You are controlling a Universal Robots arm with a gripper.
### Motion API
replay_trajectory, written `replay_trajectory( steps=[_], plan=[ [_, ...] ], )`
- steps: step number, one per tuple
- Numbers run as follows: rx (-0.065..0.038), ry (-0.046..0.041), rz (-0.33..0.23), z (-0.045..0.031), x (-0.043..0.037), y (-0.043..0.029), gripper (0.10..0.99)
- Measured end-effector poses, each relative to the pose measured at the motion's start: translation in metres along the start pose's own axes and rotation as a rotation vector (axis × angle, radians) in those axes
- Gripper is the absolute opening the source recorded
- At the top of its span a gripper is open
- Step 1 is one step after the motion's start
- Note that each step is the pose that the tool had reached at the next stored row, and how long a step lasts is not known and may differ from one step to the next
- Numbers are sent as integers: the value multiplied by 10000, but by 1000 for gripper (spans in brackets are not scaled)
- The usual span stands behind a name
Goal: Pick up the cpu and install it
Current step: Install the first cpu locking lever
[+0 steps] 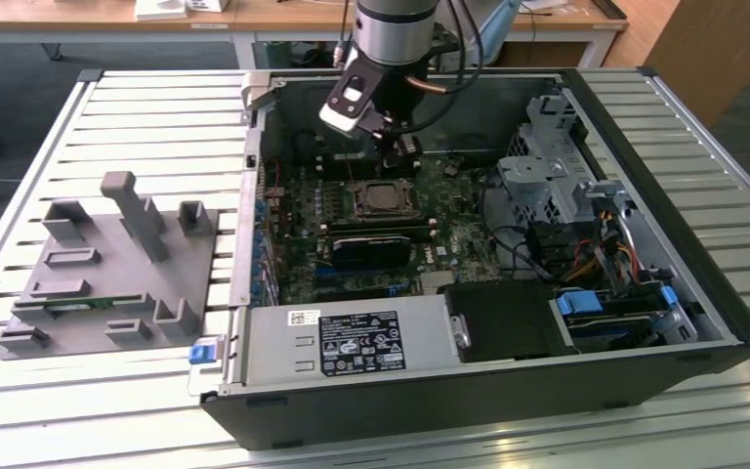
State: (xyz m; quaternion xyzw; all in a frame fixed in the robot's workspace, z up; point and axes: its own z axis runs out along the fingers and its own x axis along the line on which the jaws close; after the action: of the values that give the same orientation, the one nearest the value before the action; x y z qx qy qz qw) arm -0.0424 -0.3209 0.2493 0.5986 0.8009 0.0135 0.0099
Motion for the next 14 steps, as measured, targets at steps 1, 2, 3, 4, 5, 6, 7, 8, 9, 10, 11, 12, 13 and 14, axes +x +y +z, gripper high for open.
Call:
replay_trajectory(
  steps=[1, 2, 3, 4, 5, 6, 7, 8, 9, 10, 11, 12, 13, 14],
  plan=[
    [0, 1, -88, 0, 0, 0, 106],
    [0, 4, -172, 0, 0, 0, 106],
    [1, 6, -216, -3, 0, -1, 106],
    [2, 7, -234, -13, 0, 0, 106],
    [2, 8, -245, -32, 0, 1, 106],
    [3, 8, -254, -56, 0, 1, 106],
    [3, 8, -264, -77, 0, 2, 106],
    [3, 8, -283, -88, 0, 3, 106],
    [3, 7, -339, -88, 0, 3, 106],
    [4, 6, -478, -88, 0, 3, 106],
    [6, 8, -655, -88, 0, 3, 106],
    [8, 13, -834, -89, 0, 2, 106],
    [8, 19, -1030, -89, 0, 3, 106],
    [8, 26, -1211, -89, 1, 3, 106]
  ],
)
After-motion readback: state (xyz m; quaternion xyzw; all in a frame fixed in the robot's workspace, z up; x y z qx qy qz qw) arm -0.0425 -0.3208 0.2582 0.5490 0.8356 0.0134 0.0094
